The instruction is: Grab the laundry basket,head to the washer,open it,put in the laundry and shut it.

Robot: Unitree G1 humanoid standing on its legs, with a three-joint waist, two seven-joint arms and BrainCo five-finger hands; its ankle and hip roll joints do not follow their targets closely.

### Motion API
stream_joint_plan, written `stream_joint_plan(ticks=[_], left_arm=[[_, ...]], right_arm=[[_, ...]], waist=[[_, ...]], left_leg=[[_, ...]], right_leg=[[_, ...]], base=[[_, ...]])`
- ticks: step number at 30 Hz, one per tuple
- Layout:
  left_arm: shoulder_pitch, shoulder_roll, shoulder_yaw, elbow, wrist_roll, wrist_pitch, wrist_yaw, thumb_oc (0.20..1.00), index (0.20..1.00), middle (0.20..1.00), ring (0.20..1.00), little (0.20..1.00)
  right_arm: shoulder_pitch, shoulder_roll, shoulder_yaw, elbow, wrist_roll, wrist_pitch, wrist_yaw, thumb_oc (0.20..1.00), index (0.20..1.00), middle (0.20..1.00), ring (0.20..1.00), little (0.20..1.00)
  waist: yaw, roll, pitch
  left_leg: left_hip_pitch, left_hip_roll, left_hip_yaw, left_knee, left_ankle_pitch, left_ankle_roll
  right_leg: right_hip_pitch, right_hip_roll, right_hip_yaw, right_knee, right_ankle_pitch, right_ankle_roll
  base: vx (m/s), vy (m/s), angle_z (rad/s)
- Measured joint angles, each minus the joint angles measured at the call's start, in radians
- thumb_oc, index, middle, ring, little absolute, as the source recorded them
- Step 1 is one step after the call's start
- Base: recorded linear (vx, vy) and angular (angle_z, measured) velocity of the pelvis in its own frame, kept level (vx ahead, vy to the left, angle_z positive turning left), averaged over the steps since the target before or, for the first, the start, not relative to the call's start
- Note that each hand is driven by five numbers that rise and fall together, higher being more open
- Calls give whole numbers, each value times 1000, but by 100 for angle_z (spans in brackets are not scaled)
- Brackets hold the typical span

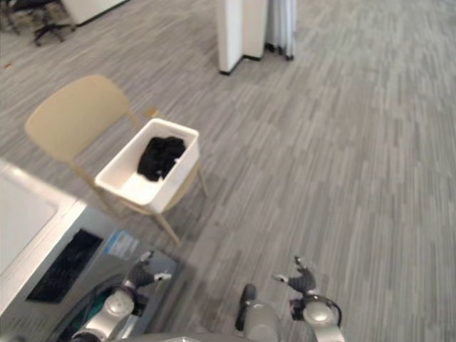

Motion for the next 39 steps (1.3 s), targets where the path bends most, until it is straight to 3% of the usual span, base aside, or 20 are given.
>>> stream_joint_plan(ticks=[1, 2, 4, 5, 9, 13, 17, 18, 19, 22, 23, 24, 25, 27, 31, 32, 33, 34, 35, 39], left_arm=[[3, -4, -2, 0, 0, -6, 0, 1000, 1000, 1000, 1000, 1000], [2, -18, -4, 0, -1, -7, -2, 1000, 1000, 1000, 1000, 1000], [-8, -42, -1, -9, -1, -9, 1, 1000, 1000, 1000, 1000, 1000], [-10, -54, -2, -13, -1, -11, 2, 1000, 1000, 1000, 1000, 1000], [7, -64, -3, -2, -1, -6, 3, 1000, 1000, 1000, 1000, 1000], [9, -51, 0, 2, -1, -3, 7, 1000, 1000, 1000, 1000, 1000], [30, -51, 6, -9, -1, -5, 8, 1000, 1000, 1000, 1000, 1000], [32, -51, 10, -9, -1, -4, 8, 1000, 1000, 1000, 1000, 1000], [38, -48, 17, -17, -2, -4, 11, 1000, 1000, 1000, 1000, 1000], [28, -35, 40, -26, -3, -3, 13, 1000, 1000, 1000, 1000, 1000], [19, -34, 39, -27, -4, -2, 14, 1000, 1000, 1000, 1000, 1000], [8, -15, 31, -41, -4, -7, 17, 1000, 1000, 1000, 1000, 1000], [-7, 0, 22, -47, -4, -7, 17, 1000, 1000, 1000, 1000, 1000], [-16, -4, 17, -55, -9, -4, 37, 1000, 1000, 1000, 1000, 1000], [-19, -15, 0, -45, -9, -6, 42, 1000, 1000, 1000, 1000, 1000], [-31, -8, 1, -14, -9, -5, 45, 1000, 1000, 1000, 1000, 1000], [16, 7, 7, -17, -9, -5, 46, 1000, 1000, 1000, 1000, 1000], [19, 4, 6, 5, -9, -5, 49, 1000, 1000, 1000, 1000, 1000], [3, 2, 3, 35, -8, -5, 47, 1000, 1000, 1000, 1000, 1000], [17, -24, 3, 38, -9, -4, 43, 1000, 1000, 1000, 1000, 1000]], right_arm=[[-1, -11, 5, -1, 0, 0, 0, 1000, 1000, 1000, 1000, 1000], [-11, -29, 11, -6, 0, -2, -5, 1000, 1000, 1000, 1000, 1000], [-6, -50, 12, -11, 1, 1, -13, 1000, 1000, 1000, 1000, 1000], [-3, -51, 14, -29, 1, 2, -12, 1000, 1000, 1000, 1000, 1000], [-6, -41, 43, -30, 1, -4, -11, 1000, 1000, 1000, 1000, 1000], [-8, -42, 55, -19, 1, -3, -15, 1000, 1000, 1000, 1000, 1000], [3, -42, 54, -27, -3, -3, -15, 1000, 1000, 1000, 1000, 1000], [4, -40, 55, -25, -4, -2, -14, 1000, 1000, 1000, 1000, 1000], [4, -40, 62, -24, -6, -2, -13, 1000, 1000, 1000, 1000, 1000], [-33, -36, 80, -31, -8, 2, -1, 1000, 1000, 1000, 1000, 1000], [-36, -36, 77, -42, -8, 2, 0, 1000, 1000, 1000, 1000, 1000], [-31, -27, 78, -67, -7, -4, 1, 1000, 1000, 1000, 1000, 1000], [-32, -15, 72, -88, -7, -7, 1, 1000, 1000, 1000, 1000, 1000], [-69, 6, 78, -86, -7, -10, 7, 1000, 1000, 1000, 1000, 1000], [-120, 15, 78, -82, -7, -13, 7, 1000, 1000, 1000, 1000, 1000], [-111, 19, 77, -78, -7, -10, 7, 1000, 1000, 1000, 1000, 1000], [-102, 36, 78, -68, -7, -9, 8, 1000, 1000, 1000, 1000, 1000], [-97, 36, 78, -62, -7, -9, 7, 1000, 1000, 1000, 1000, 1000], [-72, 30, 76, -56, -7, -9, 7, 1000, 1000, 1000, 1000, 1000], [-102, 16, 81, -8, -7, -5, 26, 1000, 1000, 1000, 1000, 1000]], waist=[[2, 0, 0], [10, -8, 7], [9, -10, 9], [32, -27, 24], [57, -31, 51], [80, -36, 73], [77, -46, 75], [75, -47, 75], [81, -53, 67], [89, -68, 79], [90, -60, 84], [87, -63, 83], [99, -74, 84], [107, -89, 87], [107, -72, 98], [80, -63, 104], [102, -94, 92], [99, -85, 85], [71, -75, 79], [105, -63, 78]], left_leg=[[-22, 17, -24, 79, 19, -2], [-97, 18, -133, 189, 6, -41], [-194, -38, -244, 168, -29, -69], [-223, -94, -281, 56, -28, -62], [-338, -136, -259, -135, 63, -43], [-377, -155, -138, -277, 174, -13], [-297, -172, -91, -303, 189, 26], [-282, -185, -92, -319, 207, 61], [-260, -214, -96, -346, 224, 138], [-215, -250, -118, -366, 202, 159], [-196, -251, -142, -368, 201, 161], [-148, -266, -227, -388, 197, 163], [-125, -276, -277, -405, 176, 163], [-118, -299, -298, -406, 170, 167], [-99, -301, -402, -406, 155, 148], [-86, -298, -447, -405, 148, 145], [-55, -313, -464, -405, 118, 132], [-63, -312, -530, -378, 91, 121], [-84, -305, -591, -345, 77, 113], [-126, -221, -575, -303, 70, 53]], right_leg=[[16, 13, 14, -23, 8, -13], [52, 30, 38, -87, 42, -27], [88, 39, 68, -154, 45, -25], [117, 40, 84, -195, 73, -13], [212, 77, 71, -268, 50, -38], [267, 113, 45, -267, 26, -25], [346, 114, 30, -261, -27, 24], [359, 109, 26, -260, -37, 37], [363, 85, 27, -234, -53, 59], [326, 46, 27, -67, -95, 104], [281, 23, 28, 82, -113, 108], [169, -36, 71, 363, -166, 140], [99, -39, 129, 439, -193, 139], [-29, -52, 205, 438, -199, 129], [-115, -12, 321, 257, -193, 125], [-106, 30, 455, 96, -125, 121], [-106, 25, 494, 61, -18, 118], [-74, 50, 584, 20, -8, 131], [-31, 58, 598, -28, 42, 133], [22, 88, 446, -121, 141, 59]], base=[[125, -130, -107], [81, -89, -81], [146, -63, -45], [136, -17, -43], [250, -40, -9], [240, 38, 6], [288, 75, 11], [219, 80, 20], [201, 99, 28], [161, 92, 32], [54, -15, 101], [70, -25, 126], [112, -56, 131], [141, -78, 94], [127, -130, 97], [132, -254, 144], [157, -351, 180], [127, -394, 143], [39, -202, 167], [73, -237, 93]])
